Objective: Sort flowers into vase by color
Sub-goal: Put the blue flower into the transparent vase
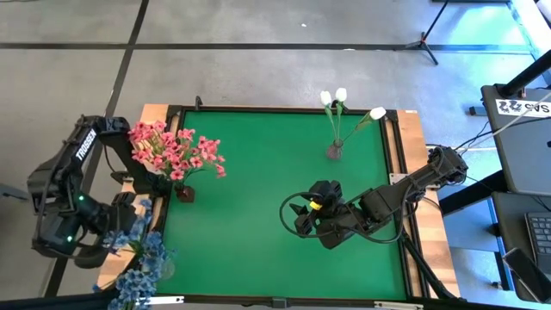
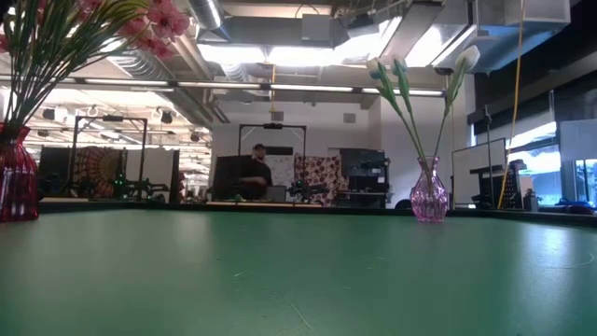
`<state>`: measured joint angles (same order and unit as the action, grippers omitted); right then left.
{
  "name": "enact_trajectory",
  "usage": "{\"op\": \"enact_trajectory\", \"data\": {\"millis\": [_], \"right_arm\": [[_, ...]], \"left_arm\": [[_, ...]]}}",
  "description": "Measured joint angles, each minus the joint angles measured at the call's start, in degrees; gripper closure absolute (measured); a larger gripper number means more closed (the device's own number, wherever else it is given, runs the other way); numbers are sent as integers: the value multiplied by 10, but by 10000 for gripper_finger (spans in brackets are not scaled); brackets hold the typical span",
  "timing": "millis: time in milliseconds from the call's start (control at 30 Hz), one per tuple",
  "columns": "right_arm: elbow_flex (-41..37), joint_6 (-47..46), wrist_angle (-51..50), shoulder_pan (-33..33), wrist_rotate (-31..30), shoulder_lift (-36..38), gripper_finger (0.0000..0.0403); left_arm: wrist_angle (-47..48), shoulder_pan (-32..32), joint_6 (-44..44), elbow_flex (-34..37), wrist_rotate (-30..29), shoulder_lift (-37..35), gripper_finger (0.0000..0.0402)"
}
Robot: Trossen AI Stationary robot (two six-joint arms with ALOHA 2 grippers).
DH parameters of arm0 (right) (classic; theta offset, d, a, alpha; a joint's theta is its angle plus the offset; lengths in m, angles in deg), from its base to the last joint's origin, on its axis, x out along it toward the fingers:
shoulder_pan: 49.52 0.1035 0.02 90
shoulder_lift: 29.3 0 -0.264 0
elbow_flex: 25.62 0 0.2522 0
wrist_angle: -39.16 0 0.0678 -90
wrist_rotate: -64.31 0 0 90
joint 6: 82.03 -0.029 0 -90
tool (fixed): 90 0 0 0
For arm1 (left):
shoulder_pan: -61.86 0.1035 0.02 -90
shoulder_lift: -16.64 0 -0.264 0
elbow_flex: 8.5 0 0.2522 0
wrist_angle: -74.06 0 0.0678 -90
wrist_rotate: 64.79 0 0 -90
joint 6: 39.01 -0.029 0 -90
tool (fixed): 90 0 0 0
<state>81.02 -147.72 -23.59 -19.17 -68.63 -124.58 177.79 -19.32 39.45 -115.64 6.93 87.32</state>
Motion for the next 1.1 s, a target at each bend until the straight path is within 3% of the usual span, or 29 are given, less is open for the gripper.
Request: {"op": "enact_trajectory", "data": {"millis": [367,633,900,1100], "right_arm": [[0,-17,6,0,20,0,171],[0,-14,8,0,21,2,171],[2,-14,9,0,28,2,171],[2,-14,9,0,30,2,171]], "left_arm": [[0,34,-111,7,16,31,400],[1,36,-109,4,28,33,401],[0,36,-122,-71,21,30,401],[1,35,-109,-85,69,20,401]]}}
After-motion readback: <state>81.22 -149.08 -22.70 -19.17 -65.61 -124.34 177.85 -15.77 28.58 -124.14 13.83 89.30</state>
